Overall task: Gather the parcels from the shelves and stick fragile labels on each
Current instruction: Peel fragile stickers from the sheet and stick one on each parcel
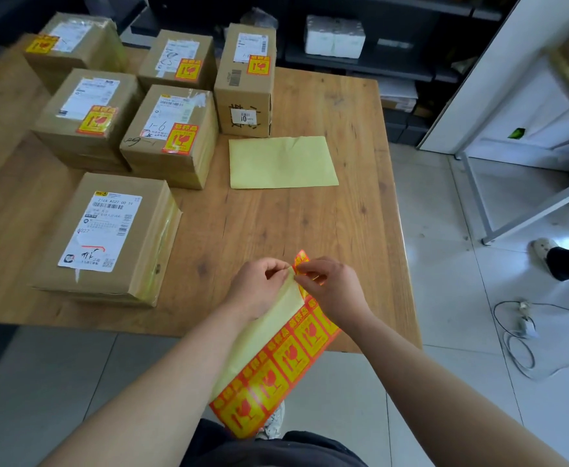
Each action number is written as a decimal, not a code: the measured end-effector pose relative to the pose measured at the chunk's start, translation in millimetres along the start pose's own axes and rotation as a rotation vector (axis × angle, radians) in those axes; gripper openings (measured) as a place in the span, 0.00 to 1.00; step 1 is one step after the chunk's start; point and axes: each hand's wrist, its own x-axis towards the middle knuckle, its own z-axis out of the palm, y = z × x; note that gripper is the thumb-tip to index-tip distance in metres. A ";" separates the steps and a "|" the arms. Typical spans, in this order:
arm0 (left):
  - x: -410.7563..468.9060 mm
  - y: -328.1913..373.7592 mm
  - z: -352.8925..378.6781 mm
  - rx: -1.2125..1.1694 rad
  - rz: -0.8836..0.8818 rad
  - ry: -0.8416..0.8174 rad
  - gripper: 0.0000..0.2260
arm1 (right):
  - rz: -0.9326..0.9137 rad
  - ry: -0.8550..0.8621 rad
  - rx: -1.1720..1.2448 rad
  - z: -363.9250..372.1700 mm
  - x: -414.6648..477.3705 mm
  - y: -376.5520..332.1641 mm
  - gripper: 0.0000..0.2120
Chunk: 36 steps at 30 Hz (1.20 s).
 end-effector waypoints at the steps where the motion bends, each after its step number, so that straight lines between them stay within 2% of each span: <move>1: 0.0 0.0 -0.5 -0.016 0.004 0.001 0.04 | 0.009 -0.004 0.040 0.8 -0.7 -0.6 0.07; 6: -1.3 -1.7 1.2 -0.038 0.012 -0.015 0.04 | 0.046 -0.001 0.180 0.1 -3.5 -2.5 0.07; 12: -4.7 -1.0 3.5 -0.015 0.050 -0.045 0.05 | 0.028 -0.059 0.100 -1.0 -3.6 1.3 0.06; 21: -6.9 -5.6 2.7 0.025 0.034 -0.020 0.06 | 0.153 -0.049 0.138 -2.7 -2.0 2.8 0.07; 27: -7.8 -5.2 1.8 0.002 0.035 -0.058 0.07 | 0.119 -0.110 0.128 -1.0 -3.1 -4.5 0.06; 32: -9.2 -6.8 -1.4 -0.029 0.002 -0.006 0.03 | 0.096 -0.121 0.138 0.4 -3.8 -5.3 0.06; 36: -10.6 -5.7 -2.6 -0.047 0.006 -0.029 0.04 | 0.093 -0.135 0.137 -1.1 -3.4 -8.2 0.05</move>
